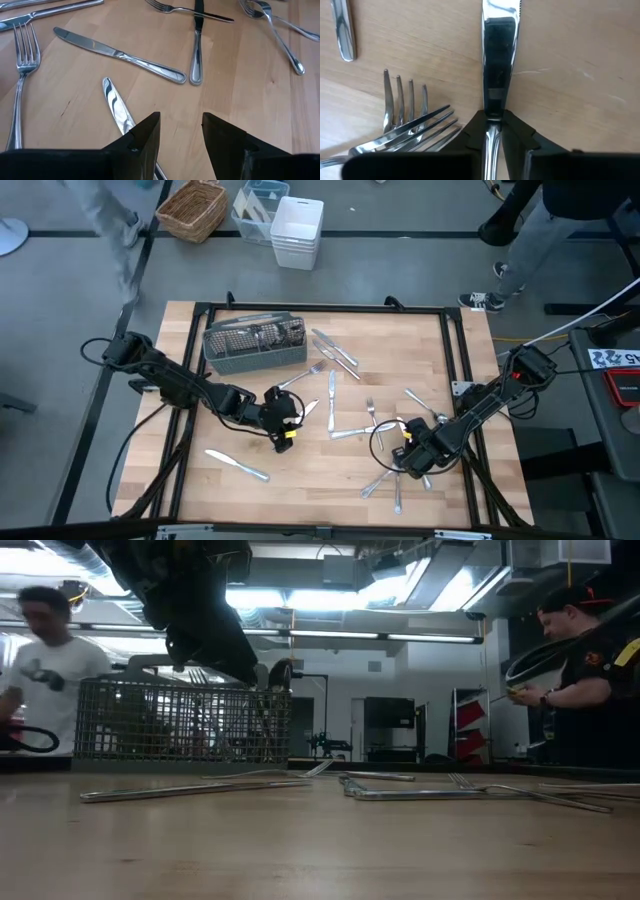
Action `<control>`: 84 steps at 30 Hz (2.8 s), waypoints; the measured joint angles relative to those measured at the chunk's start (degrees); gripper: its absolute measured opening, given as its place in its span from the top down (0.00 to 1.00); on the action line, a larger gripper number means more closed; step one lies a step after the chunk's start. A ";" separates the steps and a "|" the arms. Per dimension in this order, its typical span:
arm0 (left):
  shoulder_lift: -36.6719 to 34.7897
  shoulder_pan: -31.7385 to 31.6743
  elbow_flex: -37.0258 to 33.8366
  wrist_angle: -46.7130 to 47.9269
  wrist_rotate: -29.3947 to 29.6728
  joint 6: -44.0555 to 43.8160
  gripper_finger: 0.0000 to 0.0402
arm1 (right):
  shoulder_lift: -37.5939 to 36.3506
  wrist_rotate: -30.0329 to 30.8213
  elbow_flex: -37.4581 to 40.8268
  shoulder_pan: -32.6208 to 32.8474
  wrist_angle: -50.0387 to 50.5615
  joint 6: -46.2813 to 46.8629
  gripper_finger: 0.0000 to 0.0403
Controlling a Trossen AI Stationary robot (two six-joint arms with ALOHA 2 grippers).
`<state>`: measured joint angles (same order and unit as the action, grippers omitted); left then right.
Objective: Sort silverware
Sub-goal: Put the silver table knife into the silverware rack
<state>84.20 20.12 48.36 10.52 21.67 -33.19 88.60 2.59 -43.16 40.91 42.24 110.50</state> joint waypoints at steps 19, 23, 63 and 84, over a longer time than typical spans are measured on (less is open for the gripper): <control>-7.70 1.36 0.00 12.28 0.62 -6.33 0.66 | -6.98 10.92 0.24 -0.09 1.61 -2.18 0.88; -9.94 3.40 0.00 15.87 4.27 -8.67 0.66 | -9.36 15.35 0.22 -0.09 1.45 -3.53 0.88; -13.86 28.30 -6.78 30.31 34.20 -50.31 0.66 | -2.98 12.45 -1.33 -40.49 -103.37 -112.20 0.88; -13.86 31.45 -6.78 30.58 35.54 -49.27 0.66 | 43.01 -6.79 -61.14 -48.56 -86.63 -120.58 0.88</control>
<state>70.35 51.57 41.58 41.10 57.21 -82.46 131.61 -4.20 -104.30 -7.66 -44.39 -10.08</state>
